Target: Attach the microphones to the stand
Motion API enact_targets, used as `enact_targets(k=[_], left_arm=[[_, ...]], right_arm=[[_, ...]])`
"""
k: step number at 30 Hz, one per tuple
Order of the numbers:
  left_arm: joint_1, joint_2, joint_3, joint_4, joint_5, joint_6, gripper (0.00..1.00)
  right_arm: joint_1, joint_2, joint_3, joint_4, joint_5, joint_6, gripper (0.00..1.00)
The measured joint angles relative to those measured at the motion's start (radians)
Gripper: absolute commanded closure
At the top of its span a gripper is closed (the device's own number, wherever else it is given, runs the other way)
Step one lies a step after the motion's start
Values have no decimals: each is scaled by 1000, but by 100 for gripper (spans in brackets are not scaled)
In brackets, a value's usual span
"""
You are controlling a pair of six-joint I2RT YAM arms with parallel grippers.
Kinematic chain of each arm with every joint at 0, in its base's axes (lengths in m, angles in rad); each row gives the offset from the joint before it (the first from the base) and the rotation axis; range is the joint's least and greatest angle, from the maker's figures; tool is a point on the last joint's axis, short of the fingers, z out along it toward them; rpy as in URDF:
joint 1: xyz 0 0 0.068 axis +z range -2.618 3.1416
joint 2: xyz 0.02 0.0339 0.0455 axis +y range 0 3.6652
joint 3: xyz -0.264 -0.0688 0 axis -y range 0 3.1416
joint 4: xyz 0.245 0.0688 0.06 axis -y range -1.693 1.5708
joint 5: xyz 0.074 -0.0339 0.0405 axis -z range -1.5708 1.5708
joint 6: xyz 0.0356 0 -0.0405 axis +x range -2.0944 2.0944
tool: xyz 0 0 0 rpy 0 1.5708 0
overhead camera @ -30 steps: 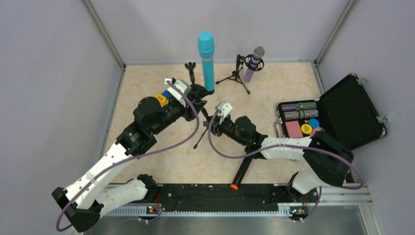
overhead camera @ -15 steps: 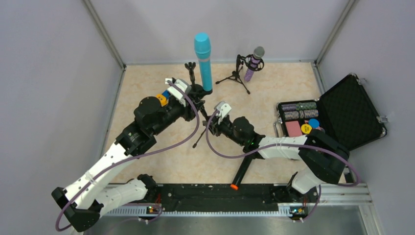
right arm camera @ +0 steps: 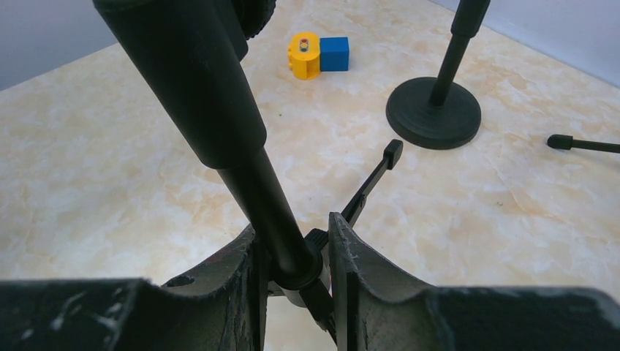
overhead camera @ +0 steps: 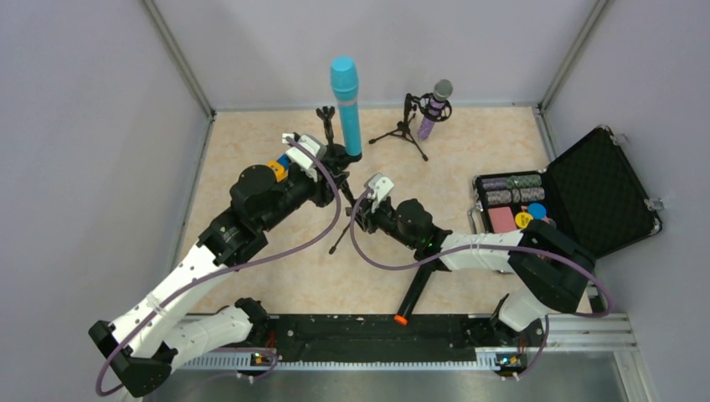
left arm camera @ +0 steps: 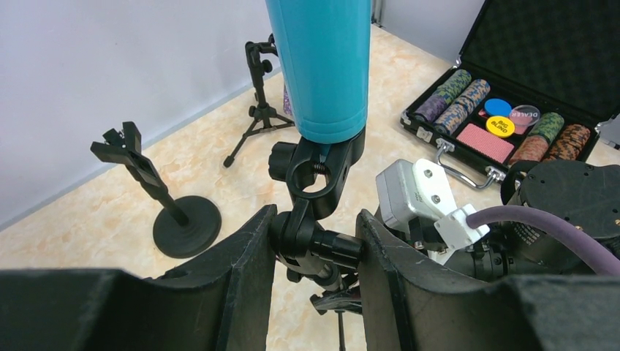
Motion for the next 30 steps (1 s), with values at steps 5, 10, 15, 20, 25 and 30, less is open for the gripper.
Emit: enact_targets(k=[5,10,15,20,25,30], left_arm=[[26,0,-35,54,13,-35,100],[83,0,-42,58,75,-76,100],[120,0,-42,52,117,-95,100],[134,0,-48,64,149,-122,100],[146,11,-60,118,200,-133,100],[149,15,-61,264,277,-128,100]], right_arm=[[0,0,-1,-16,7,8,100],[0,13,-2,-5,15,14,100],[0,28,-2,14,12,23,100],[0,27,1,7,2,27,86],[-7,-2,21,-62,-23,37,50],[-51,-53,25,-208,-30,82,30]])
